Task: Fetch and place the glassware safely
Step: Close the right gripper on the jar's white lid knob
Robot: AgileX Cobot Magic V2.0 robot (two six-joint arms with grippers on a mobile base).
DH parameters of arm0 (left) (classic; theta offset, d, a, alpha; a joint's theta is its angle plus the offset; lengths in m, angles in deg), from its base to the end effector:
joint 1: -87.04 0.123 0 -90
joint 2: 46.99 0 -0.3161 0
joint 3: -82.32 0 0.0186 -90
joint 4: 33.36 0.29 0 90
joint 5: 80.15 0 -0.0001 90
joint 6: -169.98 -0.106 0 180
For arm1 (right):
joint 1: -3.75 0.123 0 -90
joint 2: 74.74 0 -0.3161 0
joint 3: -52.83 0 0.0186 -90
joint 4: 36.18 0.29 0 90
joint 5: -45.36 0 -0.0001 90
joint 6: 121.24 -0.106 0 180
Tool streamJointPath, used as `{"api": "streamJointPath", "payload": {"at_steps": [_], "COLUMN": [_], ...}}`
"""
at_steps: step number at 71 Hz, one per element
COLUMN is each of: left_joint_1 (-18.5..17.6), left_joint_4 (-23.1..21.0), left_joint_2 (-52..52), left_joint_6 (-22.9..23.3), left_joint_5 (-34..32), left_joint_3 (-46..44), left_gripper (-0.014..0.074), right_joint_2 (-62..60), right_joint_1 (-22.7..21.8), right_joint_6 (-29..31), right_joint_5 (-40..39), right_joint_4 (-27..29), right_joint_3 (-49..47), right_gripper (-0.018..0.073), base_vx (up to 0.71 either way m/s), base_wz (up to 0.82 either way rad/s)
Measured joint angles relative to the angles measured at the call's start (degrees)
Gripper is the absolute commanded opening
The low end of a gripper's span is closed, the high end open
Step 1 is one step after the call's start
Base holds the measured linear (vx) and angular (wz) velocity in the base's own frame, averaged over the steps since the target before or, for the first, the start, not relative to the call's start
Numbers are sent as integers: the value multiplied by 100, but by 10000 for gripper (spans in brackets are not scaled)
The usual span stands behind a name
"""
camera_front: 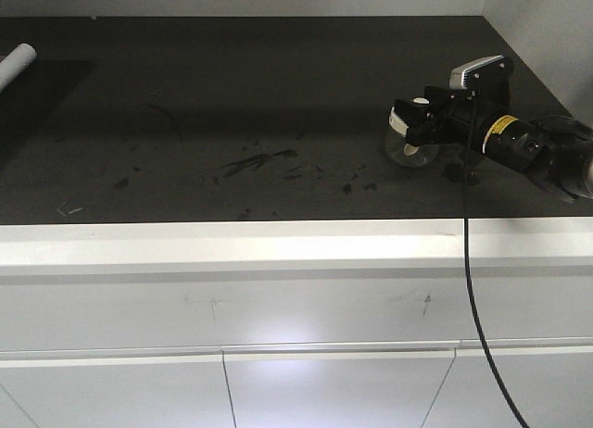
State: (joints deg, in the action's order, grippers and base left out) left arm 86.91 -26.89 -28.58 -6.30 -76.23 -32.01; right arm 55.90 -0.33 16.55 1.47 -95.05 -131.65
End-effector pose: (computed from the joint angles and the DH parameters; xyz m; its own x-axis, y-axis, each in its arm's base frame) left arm 0.0925 0.0006 0.2749 0.0350 0.0476 -0.9983 -0.0071 0.9988 0.0474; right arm 0.5382 0.0246 0.1923 -0.0952 -0.1031 -0.9901 -0.5442 0.8382 -0.0350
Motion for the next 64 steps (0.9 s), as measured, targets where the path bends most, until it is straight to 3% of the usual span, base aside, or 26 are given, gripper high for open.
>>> {"api": "streamJointPath", "payload": {"at_steps": [9,19,31,42,64], "left_joint_1": [0,0,0,0,0], "left_joint_4": [0,0,0,0,0], "left_joint_2": [0,0,0,0,0], "left_joint_6": [0,0,0,0,0], "left_joint_5": [0,0,0,0,0], "left_joint_3": [0,0,0,0,0], "left_gripper": [-7,-7,-7,-7,-7], "right_joint_2": [0,11,0,-168,-1087], "right_joint_1": [7,7,7,7,1], "right_joint_6": [0,0,-46,-657,-2656], "right_joint_5": [-24,-29,-18,99,-14], "right_joint_4": [12,23,12,-361,-2525], "right_joint_3": [0,-7,-7,-1,4], "right_gripper": [216,-15,-8,-4,-4], "base_vx": [0,0,0,0,0], "base_wz": [0,0,0,0,0]}}
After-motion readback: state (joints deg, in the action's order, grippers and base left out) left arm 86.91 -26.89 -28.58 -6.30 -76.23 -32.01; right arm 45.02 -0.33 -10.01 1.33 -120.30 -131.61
